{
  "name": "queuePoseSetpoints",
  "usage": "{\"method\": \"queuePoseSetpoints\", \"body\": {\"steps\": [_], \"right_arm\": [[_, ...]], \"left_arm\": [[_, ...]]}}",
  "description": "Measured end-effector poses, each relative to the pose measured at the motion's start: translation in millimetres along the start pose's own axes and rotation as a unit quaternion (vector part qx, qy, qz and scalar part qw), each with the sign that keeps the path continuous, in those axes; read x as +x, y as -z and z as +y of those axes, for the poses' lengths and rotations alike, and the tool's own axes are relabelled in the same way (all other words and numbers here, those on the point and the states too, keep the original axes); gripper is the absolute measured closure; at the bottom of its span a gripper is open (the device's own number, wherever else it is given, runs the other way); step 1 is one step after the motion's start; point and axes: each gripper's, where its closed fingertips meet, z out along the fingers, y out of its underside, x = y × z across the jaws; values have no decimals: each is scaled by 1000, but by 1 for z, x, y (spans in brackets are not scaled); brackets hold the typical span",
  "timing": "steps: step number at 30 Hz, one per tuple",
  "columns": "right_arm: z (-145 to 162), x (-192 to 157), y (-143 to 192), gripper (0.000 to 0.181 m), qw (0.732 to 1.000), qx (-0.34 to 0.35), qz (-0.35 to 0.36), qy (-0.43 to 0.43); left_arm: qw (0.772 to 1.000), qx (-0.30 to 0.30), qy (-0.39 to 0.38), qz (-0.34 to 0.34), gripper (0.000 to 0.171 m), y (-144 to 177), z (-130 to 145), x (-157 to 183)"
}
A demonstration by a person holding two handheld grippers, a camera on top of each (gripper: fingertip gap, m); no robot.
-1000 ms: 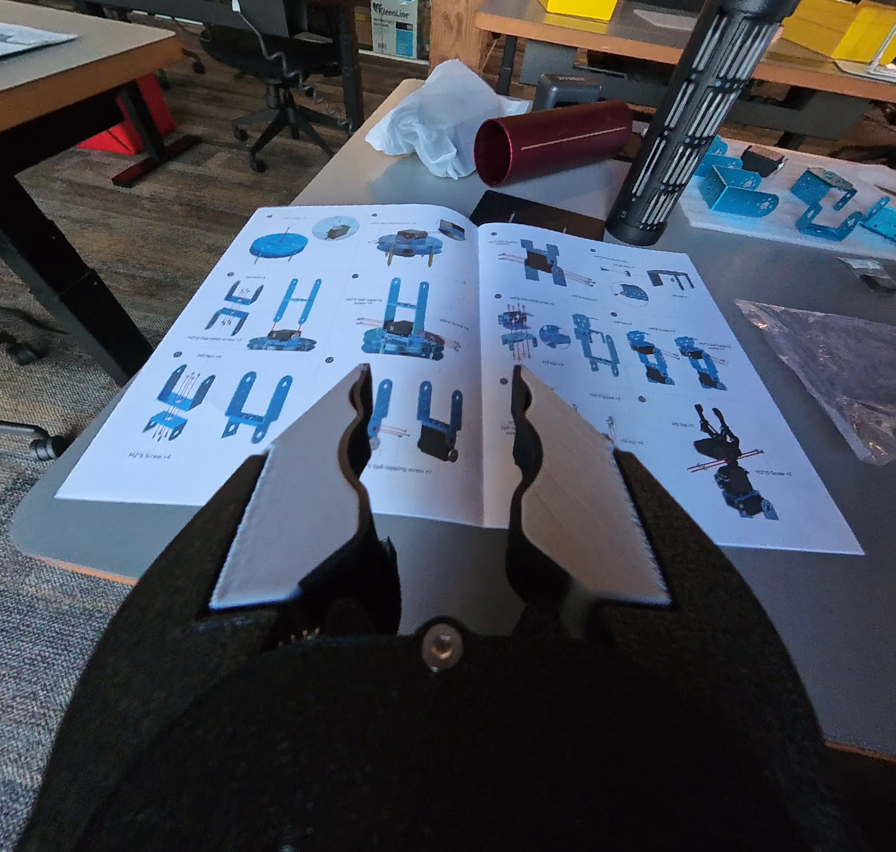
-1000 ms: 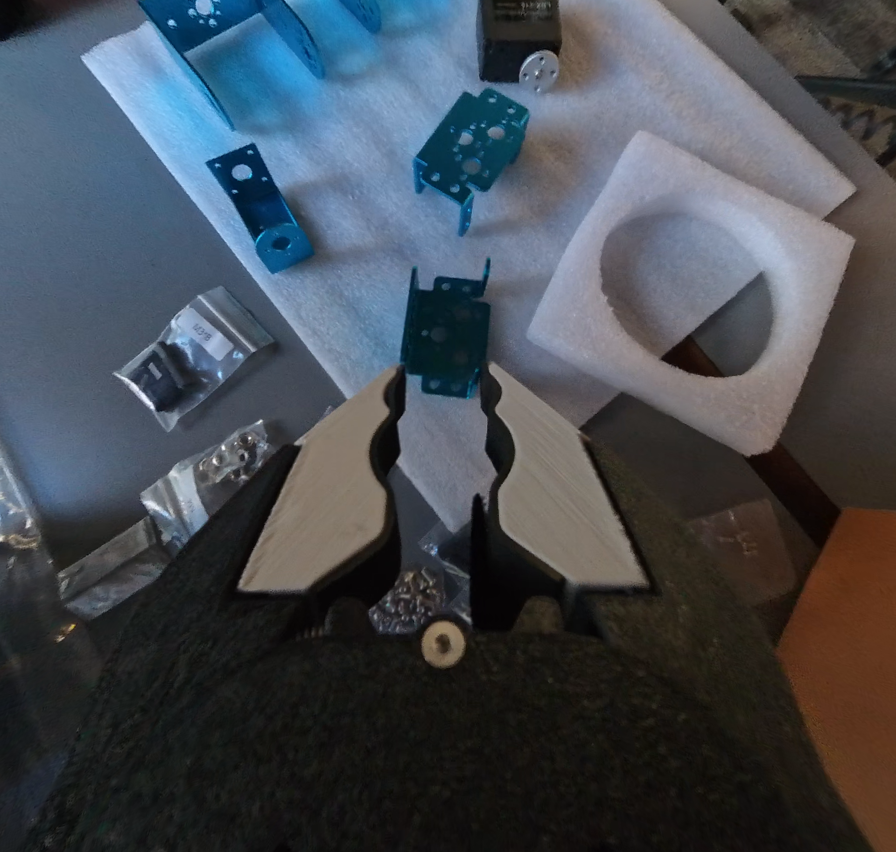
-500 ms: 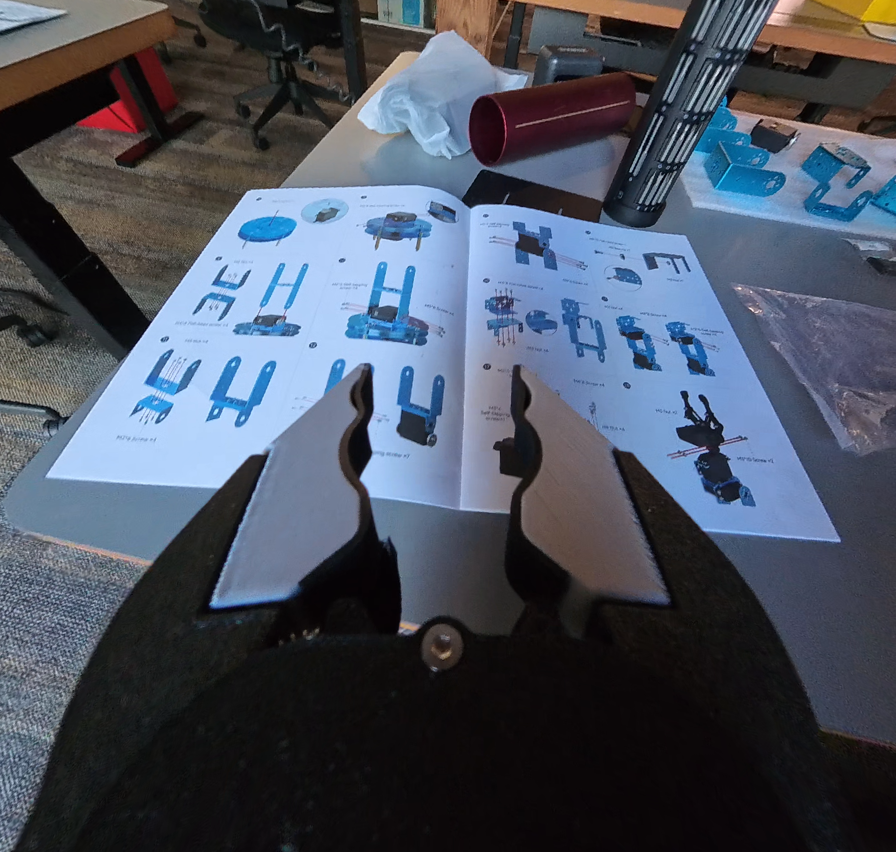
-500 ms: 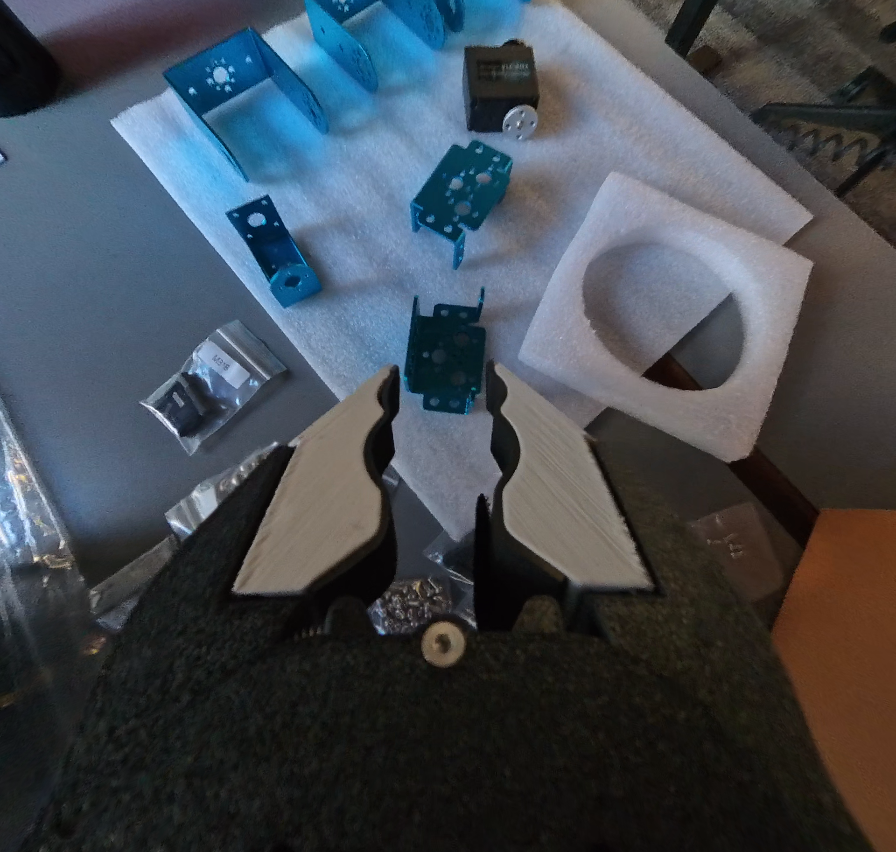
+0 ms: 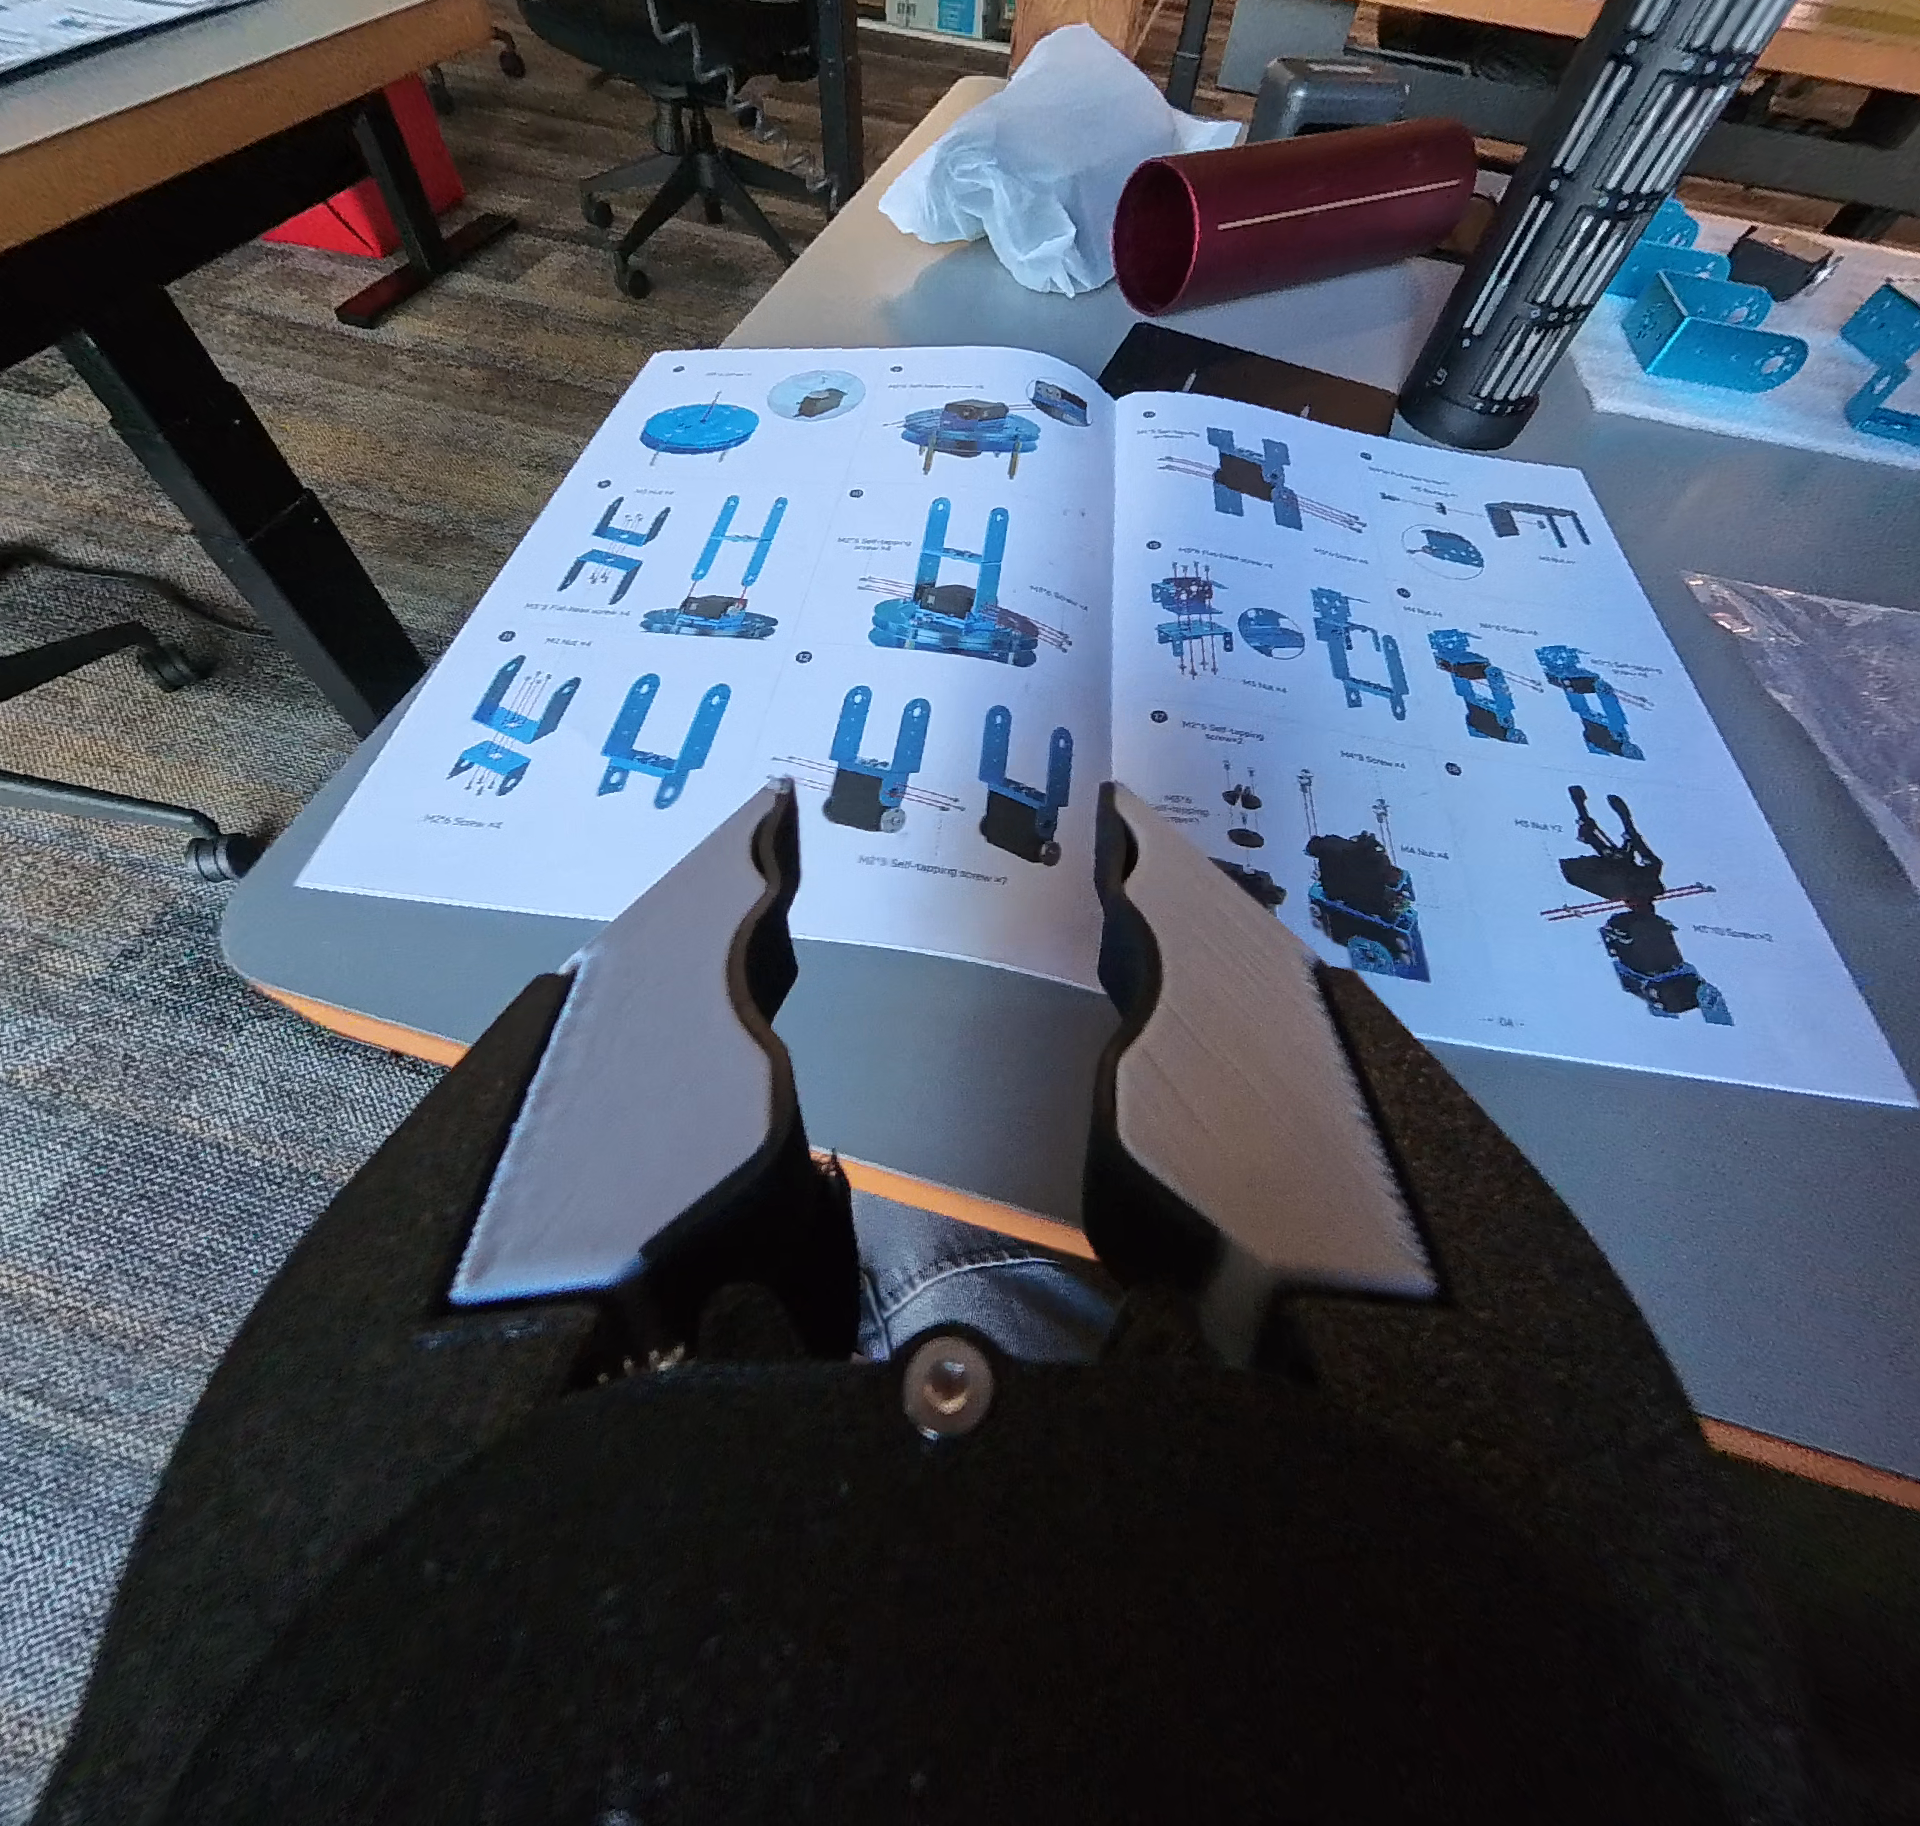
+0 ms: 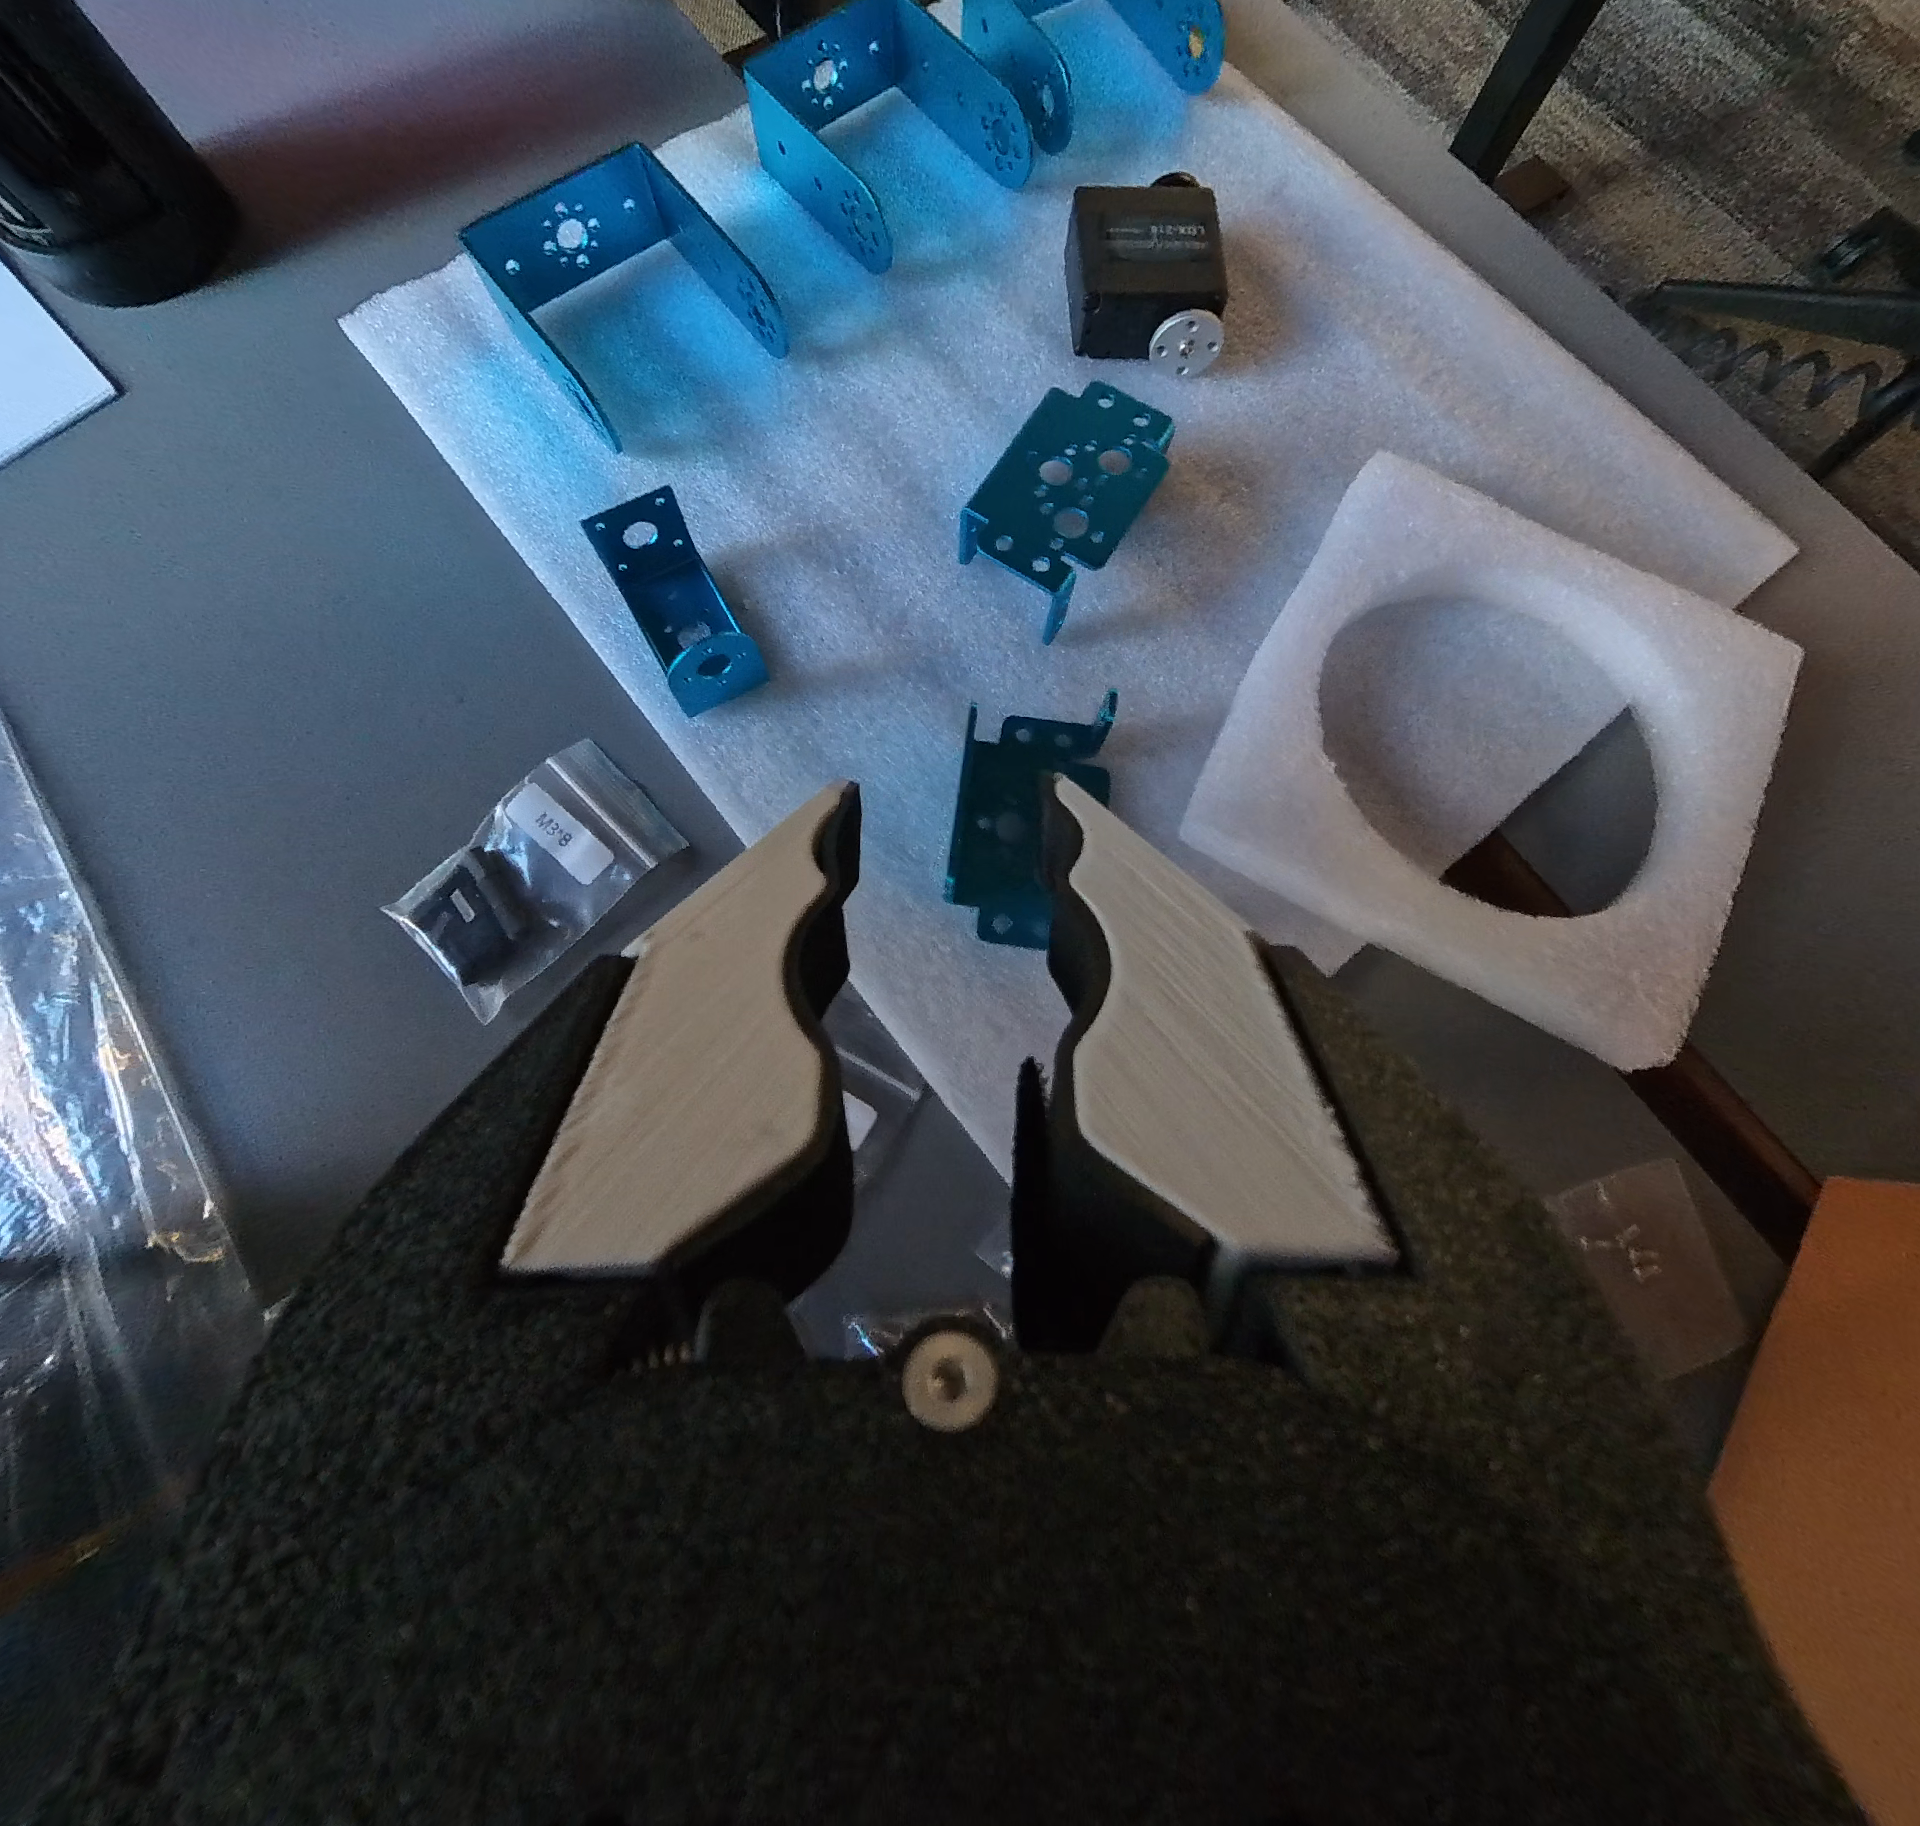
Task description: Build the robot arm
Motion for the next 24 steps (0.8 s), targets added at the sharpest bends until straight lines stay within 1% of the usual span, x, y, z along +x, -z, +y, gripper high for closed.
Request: {"method": "queuePoseSetpoints", "body": {"steps": [9, 14, 17, 20, 24], "right_arm": [[3, -7, -7, 148, 1000, -16, -1, 10], [5, -7, -7, 148, 1000, -19, 0, 13], [2, -8, -5, 148, 1000, -8, -8, 11], [-3, -20, -4, 148, 999, 2, -34, 16], [-6, -46, -9, 145, 996, 5, -77, 42]], "left_arm": [[1000, 4, 0, -12, 114, 3, -3, -17], [1000, 2, 7, -5, 115, 2, -1, -14], [1000, 1, 3, -3, 115, -1, 1, -10], [1000, -3, 3, 7, 115, -6, 0, -4], [1000, 2, -7, 17, 115, -10, -5, 7]]}}
